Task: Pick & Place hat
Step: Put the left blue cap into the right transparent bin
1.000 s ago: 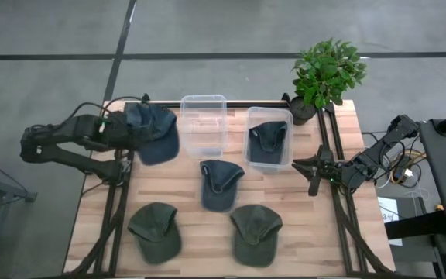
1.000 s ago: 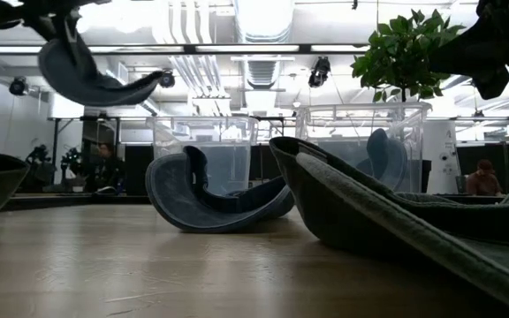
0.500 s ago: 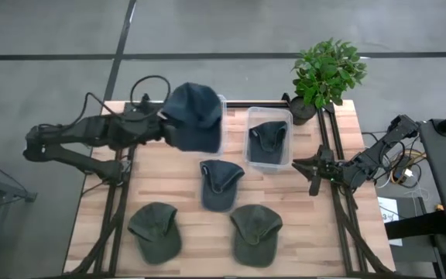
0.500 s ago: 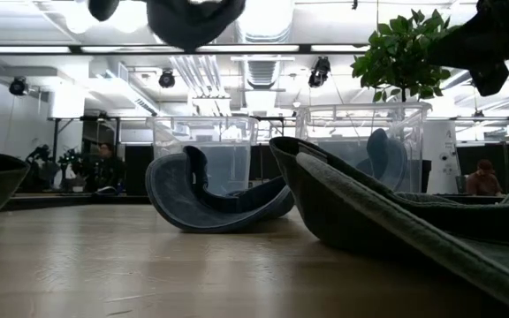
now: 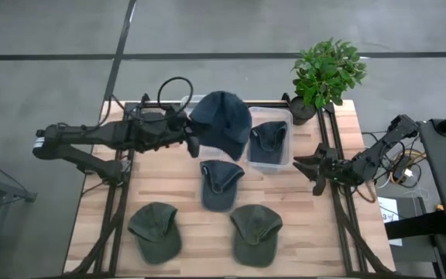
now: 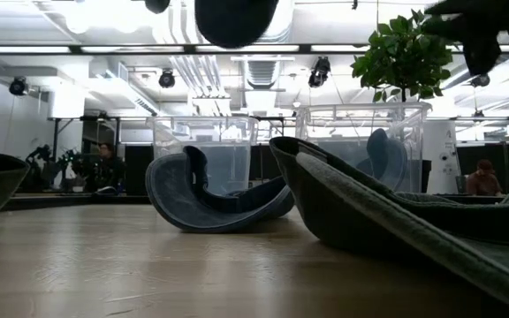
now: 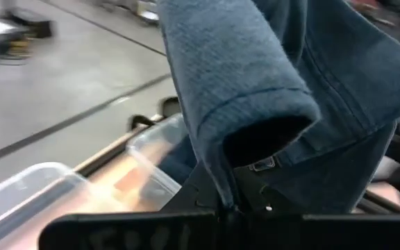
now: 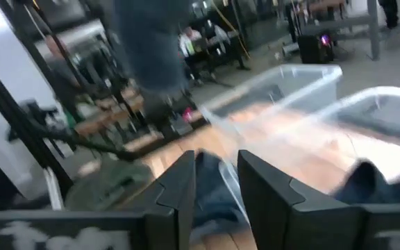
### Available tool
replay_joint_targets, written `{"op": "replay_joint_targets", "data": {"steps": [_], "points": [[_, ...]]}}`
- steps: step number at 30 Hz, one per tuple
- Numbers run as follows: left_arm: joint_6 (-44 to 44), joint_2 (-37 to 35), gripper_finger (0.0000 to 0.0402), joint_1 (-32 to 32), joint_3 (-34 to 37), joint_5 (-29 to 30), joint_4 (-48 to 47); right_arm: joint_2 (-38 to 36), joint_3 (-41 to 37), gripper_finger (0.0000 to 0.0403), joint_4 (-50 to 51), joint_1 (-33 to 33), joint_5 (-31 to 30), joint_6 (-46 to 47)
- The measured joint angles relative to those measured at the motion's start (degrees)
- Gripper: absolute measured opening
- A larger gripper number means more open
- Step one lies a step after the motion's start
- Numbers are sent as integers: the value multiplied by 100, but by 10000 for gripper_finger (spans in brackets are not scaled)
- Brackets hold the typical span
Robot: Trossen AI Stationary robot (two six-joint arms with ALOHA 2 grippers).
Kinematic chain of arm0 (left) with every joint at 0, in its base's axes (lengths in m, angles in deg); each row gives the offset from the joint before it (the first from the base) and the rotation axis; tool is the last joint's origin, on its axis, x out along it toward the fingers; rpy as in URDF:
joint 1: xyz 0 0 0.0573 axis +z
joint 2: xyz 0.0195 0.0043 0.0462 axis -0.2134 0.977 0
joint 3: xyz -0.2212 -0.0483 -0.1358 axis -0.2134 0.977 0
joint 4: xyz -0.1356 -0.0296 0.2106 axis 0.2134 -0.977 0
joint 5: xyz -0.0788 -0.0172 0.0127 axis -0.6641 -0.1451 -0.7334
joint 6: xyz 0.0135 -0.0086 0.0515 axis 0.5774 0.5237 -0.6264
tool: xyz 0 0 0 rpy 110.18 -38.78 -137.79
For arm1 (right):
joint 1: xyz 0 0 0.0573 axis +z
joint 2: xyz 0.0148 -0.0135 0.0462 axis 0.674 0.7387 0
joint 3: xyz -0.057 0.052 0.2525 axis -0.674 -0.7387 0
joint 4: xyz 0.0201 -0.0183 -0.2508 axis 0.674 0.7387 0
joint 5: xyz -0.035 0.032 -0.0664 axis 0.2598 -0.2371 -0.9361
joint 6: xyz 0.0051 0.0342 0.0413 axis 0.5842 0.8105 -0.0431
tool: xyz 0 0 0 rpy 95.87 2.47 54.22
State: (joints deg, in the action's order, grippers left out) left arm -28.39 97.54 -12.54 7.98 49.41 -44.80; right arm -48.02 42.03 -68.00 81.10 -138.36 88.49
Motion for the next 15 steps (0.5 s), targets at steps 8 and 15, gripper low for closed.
{"op": "replay_joint_targets", "data": {"steps": [8, 15], "points": [[976, 587, 5, 11, 2, 944, 787, 448, 2, 165, -2600, -2, -242, -2429], [944, 1065, 5, 10, -72, 1030, 1660, 1086, 458, 194, -3038, -7, -1256, -3659]]}}
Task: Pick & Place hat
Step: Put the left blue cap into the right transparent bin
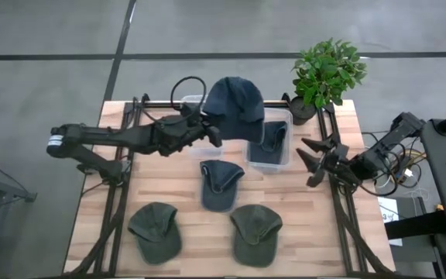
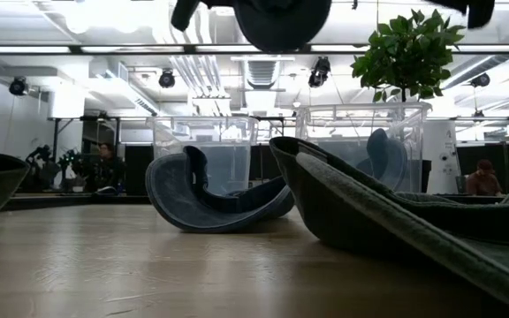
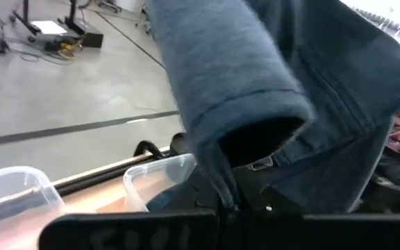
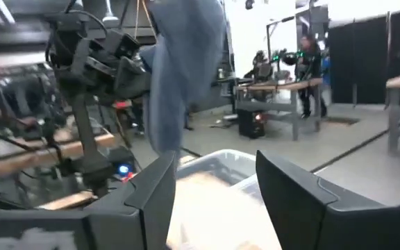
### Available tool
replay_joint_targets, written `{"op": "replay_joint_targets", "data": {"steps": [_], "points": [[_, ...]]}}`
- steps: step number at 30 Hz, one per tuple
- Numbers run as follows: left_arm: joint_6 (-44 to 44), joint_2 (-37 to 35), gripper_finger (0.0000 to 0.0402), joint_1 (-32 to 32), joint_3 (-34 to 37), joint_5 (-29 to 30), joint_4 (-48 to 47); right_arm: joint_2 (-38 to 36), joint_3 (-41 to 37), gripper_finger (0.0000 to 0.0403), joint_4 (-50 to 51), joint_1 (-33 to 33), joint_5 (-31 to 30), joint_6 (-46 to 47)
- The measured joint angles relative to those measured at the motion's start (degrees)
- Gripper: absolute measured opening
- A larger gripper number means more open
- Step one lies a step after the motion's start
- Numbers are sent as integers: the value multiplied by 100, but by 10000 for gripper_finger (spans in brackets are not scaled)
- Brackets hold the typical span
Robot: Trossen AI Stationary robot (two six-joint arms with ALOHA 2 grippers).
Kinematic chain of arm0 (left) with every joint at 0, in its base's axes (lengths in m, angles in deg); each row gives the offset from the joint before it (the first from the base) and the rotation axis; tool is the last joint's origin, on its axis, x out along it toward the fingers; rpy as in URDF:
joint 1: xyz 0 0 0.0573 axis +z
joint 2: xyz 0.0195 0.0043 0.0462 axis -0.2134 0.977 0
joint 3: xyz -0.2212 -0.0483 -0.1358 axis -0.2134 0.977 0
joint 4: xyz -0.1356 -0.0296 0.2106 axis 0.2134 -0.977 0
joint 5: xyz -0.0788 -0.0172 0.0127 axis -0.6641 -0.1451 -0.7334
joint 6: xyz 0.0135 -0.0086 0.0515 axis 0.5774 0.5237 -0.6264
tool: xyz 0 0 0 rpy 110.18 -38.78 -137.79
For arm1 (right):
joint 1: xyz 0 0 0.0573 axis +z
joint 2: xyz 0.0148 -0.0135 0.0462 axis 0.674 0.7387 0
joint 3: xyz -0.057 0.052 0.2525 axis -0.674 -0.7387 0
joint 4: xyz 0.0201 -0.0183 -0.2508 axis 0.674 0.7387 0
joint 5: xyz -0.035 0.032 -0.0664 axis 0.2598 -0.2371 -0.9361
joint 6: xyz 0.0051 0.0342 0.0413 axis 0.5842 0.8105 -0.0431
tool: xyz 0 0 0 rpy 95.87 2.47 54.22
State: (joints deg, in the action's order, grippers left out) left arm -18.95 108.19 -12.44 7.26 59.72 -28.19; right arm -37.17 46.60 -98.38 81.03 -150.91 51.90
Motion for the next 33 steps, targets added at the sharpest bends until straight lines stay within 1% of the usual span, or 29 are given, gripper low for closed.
{"op": "replay_joint_targets", "data": {"steps": [2, 3, 7, 8, 15, 20, 23, 30, 33], "points": [[-104, 142, 5, 2, -76, 126, -19, 251, 283, 198, 14, 2, -29, -331], [-132, 203, 5, 4, -124, 170, -33, 391, 437, 198, 23, 2, -155, -506], [-271, 474, 5, 0, -376, 245, -7, 959, 1041, 199, 33, -28, -1035, -1066], [-311, 540, 5, -5, -441, 277, -30, 1085, 1184, 199, 30, -50, -1109, -1126], [-714, 930, 5, 2, -1006, 336, -13, 1672, 1976, 199, 36, -165, -1071, -1243], [-880, 1095, 5, -2, -1300, 333, -23, 1905, 2246, 199, 60, -354, -1071, -1259], [-883, 1107, 5, -13, -1341, 332, -16, 1951, 2283, 199, 61, -466, -1089, -1107], [-846, 1077, 5, -63, -1318, 332, -18, 1946, 2283, 199, 190, -697, -666, -482], [-848, 1094, 5, -70, -1310, 374, -25, 1979, 2283, 199, 218, -812, -267, -230]]}}
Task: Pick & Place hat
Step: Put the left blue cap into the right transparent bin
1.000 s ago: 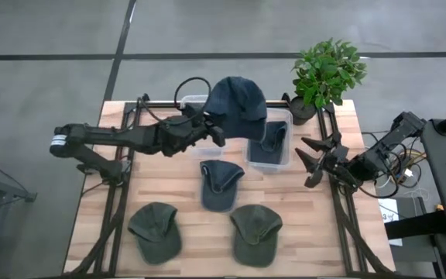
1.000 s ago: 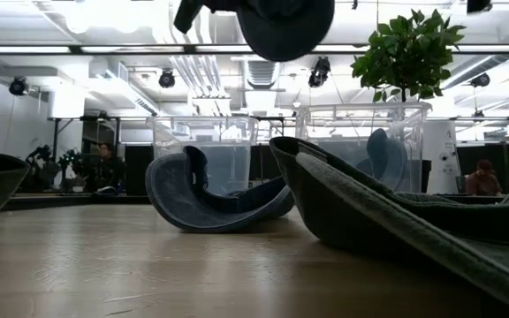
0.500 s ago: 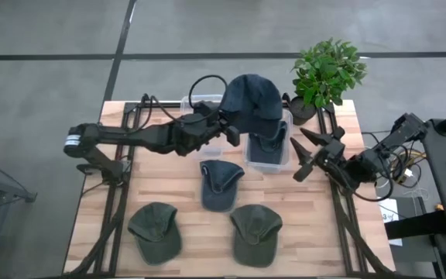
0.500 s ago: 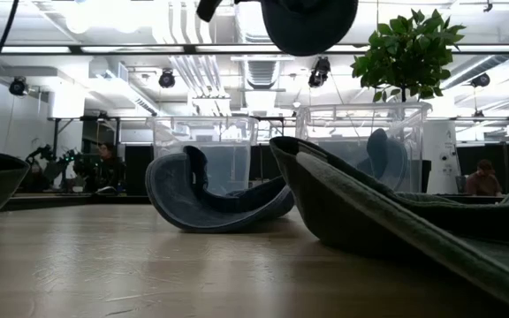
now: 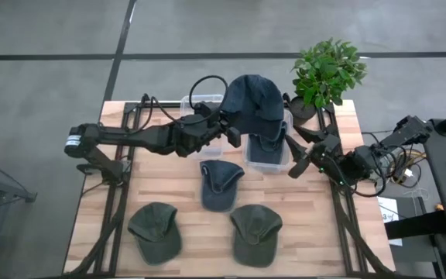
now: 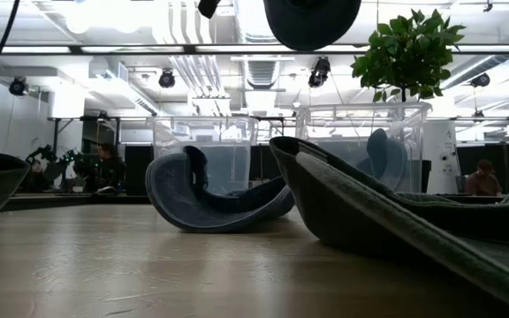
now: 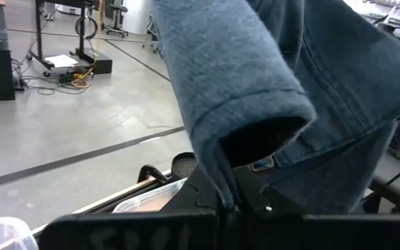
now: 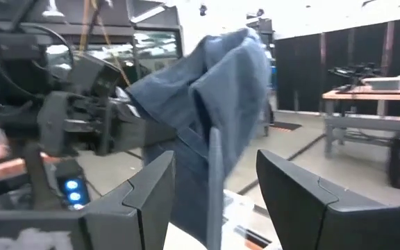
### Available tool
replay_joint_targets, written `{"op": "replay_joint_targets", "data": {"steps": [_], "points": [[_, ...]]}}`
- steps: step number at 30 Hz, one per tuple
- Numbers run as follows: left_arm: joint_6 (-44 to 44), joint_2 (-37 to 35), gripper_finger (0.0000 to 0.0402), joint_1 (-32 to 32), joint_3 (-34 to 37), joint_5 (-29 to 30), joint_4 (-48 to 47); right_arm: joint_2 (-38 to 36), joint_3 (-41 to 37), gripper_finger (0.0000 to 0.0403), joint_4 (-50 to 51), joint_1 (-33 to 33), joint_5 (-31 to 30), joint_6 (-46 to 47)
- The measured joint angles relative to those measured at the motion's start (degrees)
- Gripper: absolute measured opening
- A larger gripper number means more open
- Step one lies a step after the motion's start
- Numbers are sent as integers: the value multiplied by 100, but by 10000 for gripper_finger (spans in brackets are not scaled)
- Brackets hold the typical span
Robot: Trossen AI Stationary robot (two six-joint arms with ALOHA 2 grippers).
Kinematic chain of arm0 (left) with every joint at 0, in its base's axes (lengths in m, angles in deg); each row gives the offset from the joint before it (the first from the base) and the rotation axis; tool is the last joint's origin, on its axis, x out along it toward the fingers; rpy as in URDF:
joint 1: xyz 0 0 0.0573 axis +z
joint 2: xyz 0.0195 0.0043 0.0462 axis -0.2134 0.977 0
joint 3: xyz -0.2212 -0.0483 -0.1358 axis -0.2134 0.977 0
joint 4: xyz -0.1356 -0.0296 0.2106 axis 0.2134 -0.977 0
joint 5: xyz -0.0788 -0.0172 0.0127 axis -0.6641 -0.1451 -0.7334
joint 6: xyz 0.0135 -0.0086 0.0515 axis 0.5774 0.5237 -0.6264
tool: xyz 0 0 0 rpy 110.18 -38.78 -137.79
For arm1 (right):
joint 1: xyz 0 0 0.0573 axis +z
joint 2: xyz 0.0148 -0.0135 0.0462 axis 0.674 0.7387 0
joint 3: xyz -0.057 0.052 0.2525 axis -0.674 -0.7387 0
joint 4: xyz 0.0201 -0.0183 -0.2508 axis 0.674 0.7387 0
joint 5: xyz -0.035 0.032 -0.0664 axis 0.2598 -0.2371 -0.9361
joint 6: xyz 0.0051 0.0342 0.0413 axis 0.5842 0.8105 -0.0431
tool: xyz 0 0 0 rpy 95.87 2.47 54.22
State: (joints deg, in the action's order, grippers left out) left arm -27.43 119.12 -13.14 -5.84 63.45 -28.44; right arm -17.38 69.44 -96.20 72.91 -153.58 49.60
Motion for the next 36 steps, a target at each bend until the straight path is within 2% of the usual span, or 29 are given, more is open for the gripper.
{"op": "replay_joint_targets", "data": {"steps": [17, 23, 27, 31, 36], "points": [[55, 0, 5, -53, 23, 64, 45, 348, -4, 199, 119, -647, 326, 524], [57, 0, 5, -116, 25, 57, 47, 354, -4, 199, 168, -961, 846, 694], [57, -2, 5, -140, 23, 59, 47, 388, -7, 195, 665, -1236, 1170, 1276], [57, -2, 5, -151, 25, 49, 47, 389, -11, 170, 1056, -1469, 1501, 1761], [57, -4, 5, -157, 25, 45, -2, 379, -11, 104, 1061, -1537, 1566, 1814]]}}
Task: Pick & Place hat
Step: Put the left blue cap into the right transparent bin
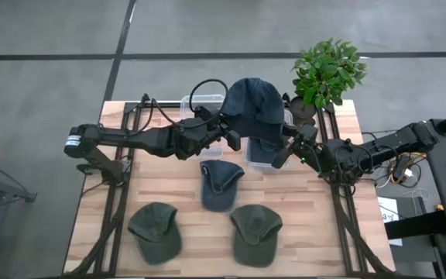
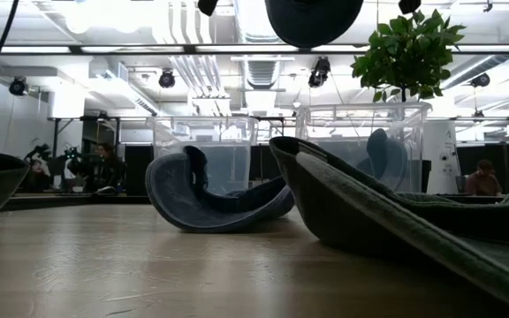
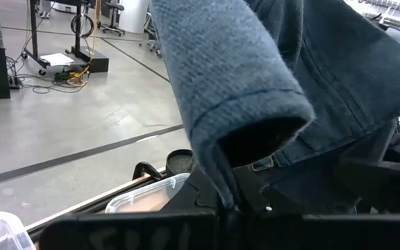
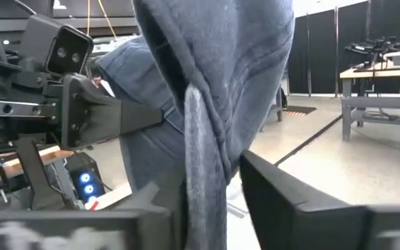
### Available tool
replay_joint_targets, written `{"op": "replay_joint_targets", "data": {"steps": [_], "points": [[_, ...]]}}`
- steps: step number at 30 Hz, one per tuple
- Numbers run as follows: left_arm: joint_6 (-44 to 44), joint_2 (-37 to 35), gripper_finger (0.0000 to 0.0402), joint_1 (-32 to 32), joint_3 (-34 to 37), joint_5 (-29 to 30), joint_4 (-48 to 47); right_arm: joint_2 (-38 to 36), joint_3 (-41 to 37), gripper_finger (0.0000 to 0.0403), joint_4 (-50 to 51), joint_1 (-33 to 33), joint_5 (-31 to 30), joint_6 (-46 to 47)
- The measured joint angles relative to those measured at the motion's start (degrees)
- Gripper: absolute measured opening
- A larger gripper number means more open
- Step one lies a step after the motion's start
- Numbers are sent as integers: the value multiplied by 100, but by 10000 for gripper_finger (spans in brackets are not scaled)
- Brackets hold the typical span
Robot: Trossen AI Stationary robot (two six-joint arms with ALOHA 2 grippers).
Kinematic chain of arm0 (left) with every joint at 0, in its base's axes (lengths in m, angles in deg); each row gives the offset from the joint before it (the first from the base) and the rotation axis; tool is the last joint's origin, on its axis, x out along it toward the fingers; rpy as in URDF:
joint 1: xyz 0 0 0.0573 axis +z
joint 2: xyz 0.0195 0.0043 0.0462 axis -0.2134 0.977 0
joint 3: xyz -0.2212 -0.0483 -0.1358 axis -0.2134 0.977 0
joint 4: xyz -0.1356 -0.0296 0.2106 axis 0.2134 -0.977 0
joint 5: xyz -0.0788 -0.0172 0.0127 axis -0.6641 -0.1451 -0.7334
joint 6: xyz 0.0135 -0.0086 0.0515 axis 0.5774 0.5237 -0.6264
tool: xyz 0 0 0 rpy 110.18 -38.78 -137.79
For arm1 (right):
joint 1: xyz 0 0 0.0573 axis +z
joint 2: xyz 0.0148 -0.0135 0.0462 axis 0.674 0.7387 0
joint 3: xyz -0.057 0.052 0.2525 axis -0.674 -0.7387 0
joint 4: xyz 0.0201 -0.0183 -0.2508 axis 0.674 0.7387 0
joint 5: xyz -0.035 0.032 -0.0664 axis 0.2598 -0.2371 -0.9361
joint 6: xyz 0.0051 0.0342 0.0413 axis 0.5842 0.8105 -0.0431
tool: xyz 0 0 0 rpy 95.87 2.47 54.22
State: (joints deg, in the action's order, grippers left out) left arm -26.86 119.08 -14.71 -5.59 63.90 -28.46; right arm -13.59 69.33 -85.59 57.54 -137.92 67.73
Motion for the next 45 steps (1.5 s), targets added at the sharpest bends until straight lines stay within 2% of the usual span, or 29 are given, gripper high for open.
{"op": "replay_joint_targets", "data": {"steps": [5, 6, 10, 16, 24, 28, 34, 38, 45], "points": [[0, -7, 5, -5, 4, -75, -25, -7, 0, 24, 2, 0, -58, -72], [0, -10, 5, -7, 4, -93, -27, -9, 0, 18, 1, -1, -64, -96], [0, -10, 7, -4, 4, -106, -51, -9, 0, 15, 4, 0, -83, -103], [-37, -10, 37, -4, 4, -166, -138, -9, 0, 13, 31, 3, -68, -7], [-62, -10, 57, -4, 7, -169, -167, -9, 0, 12, 96, 4, -57, 214], [-63, -10, 91, -2, 7, -165, -167, -9, 0, 11, 96, 4, -52, 242], [-80, -14, 163, 2, 7, -156, -270, -9, 0, 11, 129, 7, -123, 288], [-702, -139, 195, 2, 11, -152, -661, -37, 0, 11, 312, 7, -389, 439], [-1324, -694, 202, 6, 11, 175, -1491, -222, 0, 11, 1017, 0, -542, 1377]]}}
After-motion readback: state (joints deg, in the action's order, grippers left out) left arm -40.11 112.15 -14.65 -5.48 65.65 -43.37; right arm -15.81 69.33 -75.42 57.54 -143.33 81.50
